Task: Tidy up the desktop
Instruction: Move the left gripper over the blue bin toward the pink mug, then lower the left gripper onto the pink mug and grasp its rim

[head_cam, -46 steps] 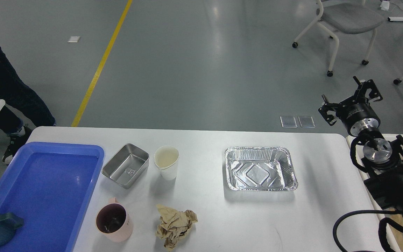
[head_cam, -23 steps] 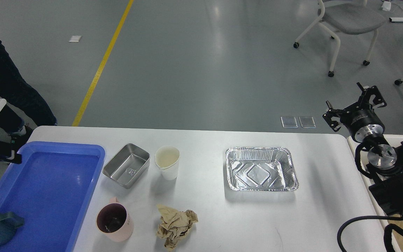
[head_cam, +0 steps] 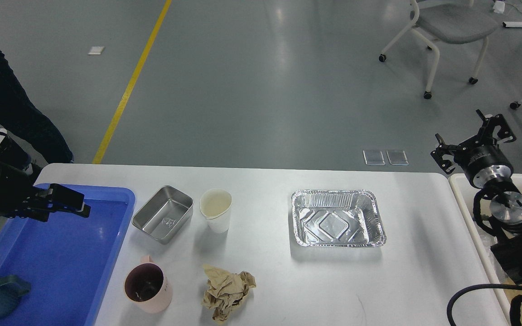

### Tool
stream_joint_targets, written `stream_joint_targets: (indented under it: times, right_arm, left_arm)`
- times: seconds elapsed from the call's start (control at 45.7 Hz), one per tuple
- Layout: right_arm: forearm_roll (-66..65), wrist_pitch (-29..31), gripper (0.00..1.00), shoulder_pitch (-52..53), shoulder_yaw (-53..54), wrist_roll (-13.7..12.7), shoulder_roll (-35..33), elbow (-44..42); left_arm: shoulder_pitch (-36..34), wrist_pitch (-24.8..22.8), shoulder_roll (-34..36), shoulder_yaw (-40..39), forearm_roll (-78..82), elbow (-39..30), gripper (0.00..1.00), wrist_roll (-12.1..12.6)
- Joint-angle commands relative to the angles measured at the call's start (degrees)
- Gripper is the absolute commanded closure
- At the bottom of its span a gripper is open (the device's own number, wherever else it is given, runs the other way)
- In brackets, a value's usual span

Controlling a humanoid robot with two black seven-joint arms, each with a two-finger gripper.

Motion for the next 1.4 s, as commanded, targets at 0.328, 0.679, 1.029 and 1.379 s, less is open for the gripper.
stream_joint_targets:
  times: [0.328, 0.679, 1.029, 1.379]
  right_arm:
    - [-0.1, -0.3, 0.00, 0.1, -0.6, -0.3, -1.0, -0.2]
    - [-1.1, -2.5, 0.00, 0.8, -1.4, -0.4, -2.8, -0.8]
    - [-1.2, -2.9, 0.00, 0.7, -1.4, -0.4, -3.1, -0.8]
    - [-1.2, -3.0, 0.00, 1.2, -4.3, -0.4, -3.9, -0.8]
  left_arm:
    - [0.9, 0.0, -6.6, 0.6, -0.1, -0.2, 0.00, 5.4]
    - [0.0, 0.0, -12.8, 3.0, -0.1, 0.0, 0.00, 6.0]
    - [0.9, 0.0, -12.8, 3.4, -0.1, -0.2, 0.00, 8.9]
    - [2.8, 0.0, -13.8, 6.3, 0.0, -0.2, 0.00, 10.7]
